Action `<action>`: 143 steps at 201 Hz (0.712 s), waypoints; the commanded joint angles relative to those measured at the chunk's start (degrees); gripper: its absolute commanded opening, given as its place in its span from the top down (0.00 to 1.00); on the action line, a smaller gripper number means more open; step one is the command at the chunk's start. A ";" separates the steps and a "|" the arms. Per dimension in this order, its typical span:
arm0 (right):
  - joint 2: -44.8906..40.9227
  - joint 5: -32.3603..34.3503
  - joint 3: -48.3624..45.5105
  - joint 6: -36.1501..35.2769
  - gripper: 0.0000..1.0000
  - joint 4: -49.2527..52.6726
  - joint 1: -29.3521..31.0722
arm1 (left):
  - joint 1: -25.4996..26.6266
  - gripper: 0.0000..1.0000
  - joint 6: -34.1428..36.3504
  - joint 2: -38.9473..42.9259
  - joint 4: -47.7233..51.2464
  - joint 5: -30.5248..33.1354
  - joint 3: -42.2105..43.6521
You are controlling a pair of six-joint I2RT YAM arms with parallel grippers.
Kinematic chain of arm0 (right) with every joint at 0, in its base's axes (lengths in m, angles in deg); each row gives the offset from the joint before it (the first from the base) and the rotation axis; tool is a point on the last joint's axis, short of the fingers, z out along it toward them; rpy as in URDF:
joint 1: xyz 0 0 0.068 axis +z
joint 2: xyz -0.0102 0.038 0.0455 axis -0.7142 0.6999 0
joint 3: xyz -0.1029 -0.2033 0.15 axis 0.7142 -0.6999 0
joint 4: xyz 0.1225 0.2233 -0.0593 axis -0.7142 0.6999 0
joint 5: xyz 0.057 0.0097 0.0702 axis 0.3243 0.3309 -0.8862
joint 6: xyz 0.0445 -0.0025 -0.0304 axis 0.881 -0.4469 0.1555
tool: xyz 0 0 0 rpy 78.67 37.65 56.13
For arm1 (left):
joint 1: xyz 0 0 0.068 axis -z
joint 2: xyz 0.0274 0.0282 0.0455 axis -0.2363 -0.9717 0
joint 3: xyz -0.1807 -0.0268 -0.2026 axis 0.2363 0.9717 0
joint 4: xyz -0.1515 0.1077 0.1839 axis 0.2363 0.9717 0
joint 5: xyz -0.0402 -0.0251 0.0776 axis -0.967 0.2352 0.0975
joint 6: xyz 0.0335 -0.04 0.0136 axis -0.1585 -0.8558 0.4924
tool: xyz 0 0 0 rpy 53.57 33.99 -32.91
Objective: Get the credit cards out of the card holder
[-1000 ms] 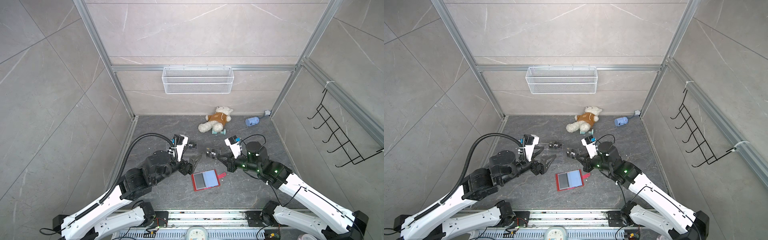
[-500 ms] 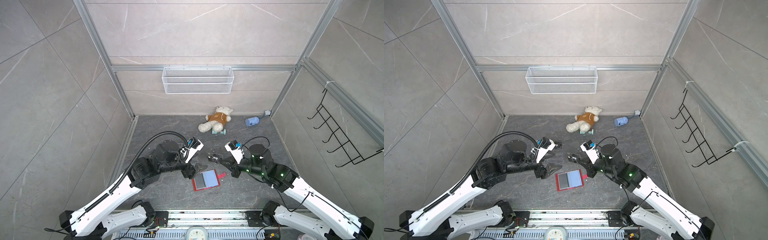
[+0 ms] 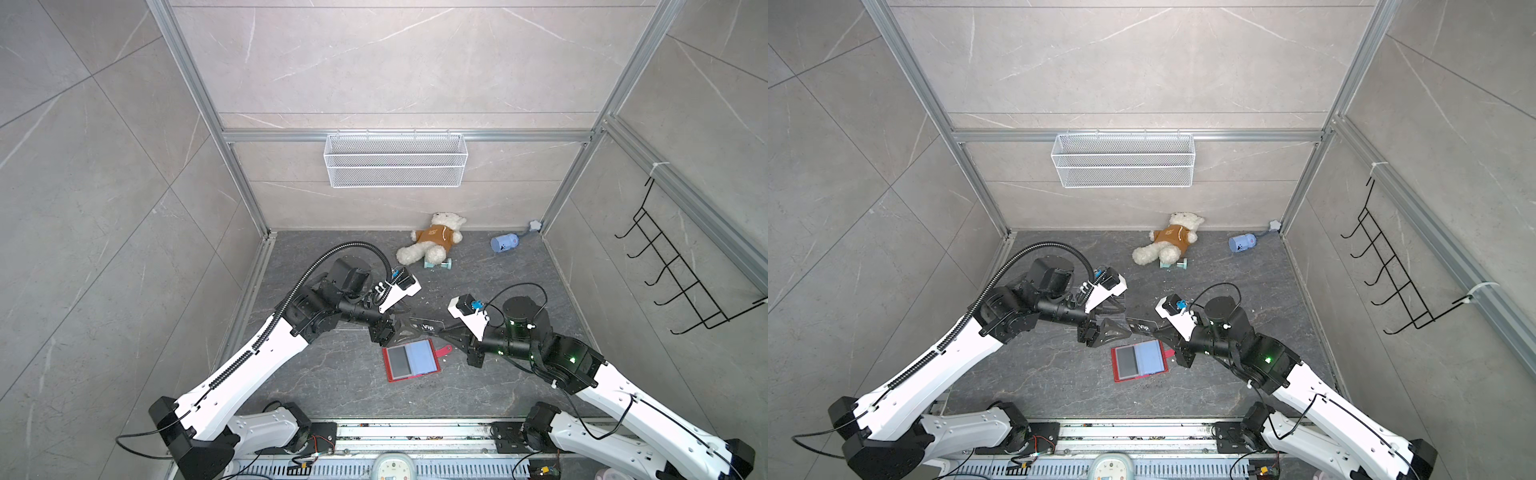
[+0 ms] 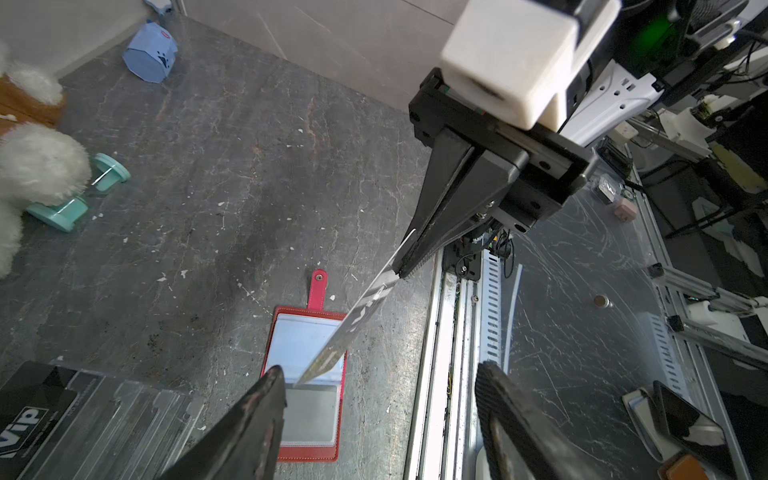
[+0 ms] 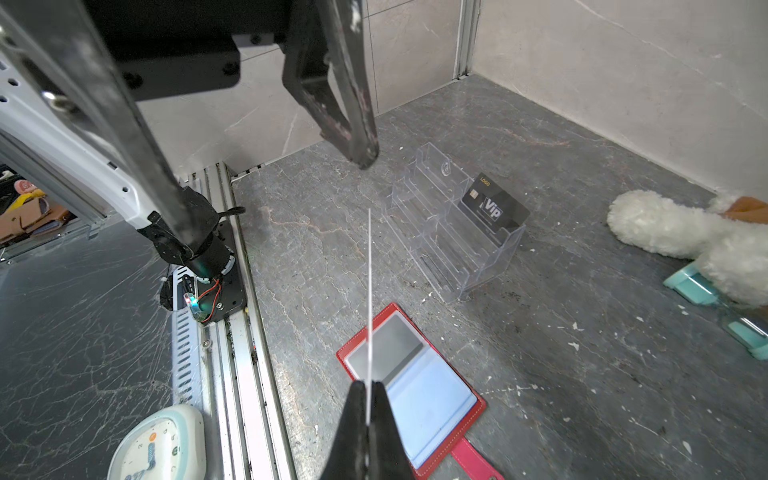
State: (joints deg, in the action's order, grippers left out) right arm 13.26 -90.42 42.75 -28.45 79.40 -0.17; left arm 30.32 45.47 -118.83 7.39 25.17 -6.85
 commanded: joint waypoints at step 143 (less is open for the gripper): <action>-0.07 -1.59 -0.10 -4.74 1.00 1.02 3.29 | -0.22 0.39 18.28 -4.13 3.05 -8.67 -1.42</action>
State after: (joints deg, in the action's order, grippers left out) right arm 13.26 -91.23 42.75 -31.86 79.89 2.54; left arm 30.32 59.96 -122.83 9.99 19.18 -6.85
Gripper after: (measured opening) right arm 0.046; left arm 0.632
